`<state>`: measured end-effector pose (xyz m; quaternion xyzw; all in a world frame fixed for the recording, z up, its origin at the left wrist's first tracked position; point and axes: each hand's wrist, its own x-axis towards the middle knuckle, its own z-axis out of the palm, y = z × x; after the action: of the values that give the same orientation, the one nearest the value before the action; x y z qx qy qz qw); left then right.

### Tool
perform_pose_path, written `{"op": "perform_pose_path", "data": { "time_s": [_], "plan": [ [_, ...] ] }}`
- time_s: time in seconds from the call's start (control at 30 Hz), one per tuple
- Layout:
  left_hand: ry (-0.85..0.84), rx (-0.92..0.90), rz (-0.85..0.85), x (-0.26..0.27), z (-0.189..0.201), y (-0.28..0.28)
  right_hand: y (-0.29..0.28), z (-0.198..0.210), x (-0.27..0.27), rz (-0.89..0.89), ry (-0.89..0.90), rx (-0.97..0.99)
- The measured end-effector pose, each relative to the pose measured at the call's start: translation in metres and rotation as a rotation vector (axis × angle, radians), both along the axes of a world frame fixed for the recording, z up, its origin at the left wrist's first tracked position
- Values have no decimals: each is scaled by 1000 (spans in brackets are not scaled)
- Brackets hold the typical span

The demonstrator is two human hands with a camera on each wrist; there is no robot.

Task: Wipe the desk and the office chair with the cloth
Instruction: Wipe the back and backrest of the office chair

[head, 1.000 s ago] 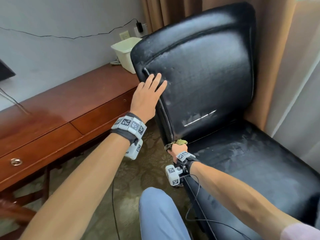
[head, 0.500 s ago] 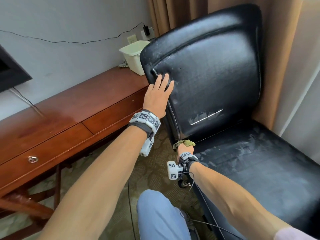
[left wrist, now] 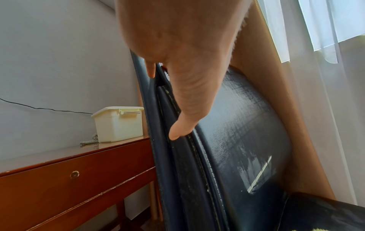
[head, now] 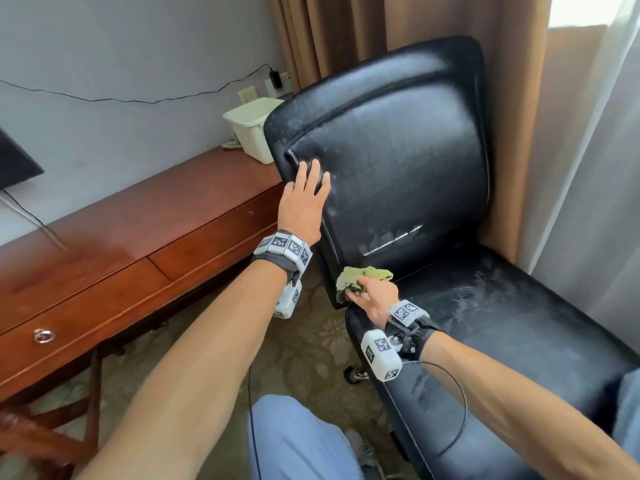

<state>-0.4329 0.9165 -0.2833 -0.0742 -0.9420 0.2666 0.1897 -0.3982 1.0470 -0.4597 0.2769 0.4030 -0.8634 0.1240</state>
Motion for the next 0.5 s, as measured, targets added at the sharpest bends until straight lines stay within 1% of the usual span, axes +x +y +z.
{"op": "perform_pose_path", "data": {
  "time_s": [0.1,0.2,0.27,0.3,0.37,0.43,0.5],
  "plan": [
    [0,9,-2,2,-2,-2,-11,-6,19,66,3,59],
    [-1,6,8,3,-1,1,-31,-7,27,69,131,156],
    [-3,9,17,4,0,4,-44,-7,22,38,185,207],
    [-6,8,23,4,0,5,-49,-9,17,6,170,225],
    [-10,7,30,3,0,5,-61,-26,0,-70,102,210],
    [-13,4,31,3,-1,4,-65,-20,-2,-126,28,176],
    [-1,0,23,1,-3,3,-68,-16,0,-162,-15,91]
  ]
}}
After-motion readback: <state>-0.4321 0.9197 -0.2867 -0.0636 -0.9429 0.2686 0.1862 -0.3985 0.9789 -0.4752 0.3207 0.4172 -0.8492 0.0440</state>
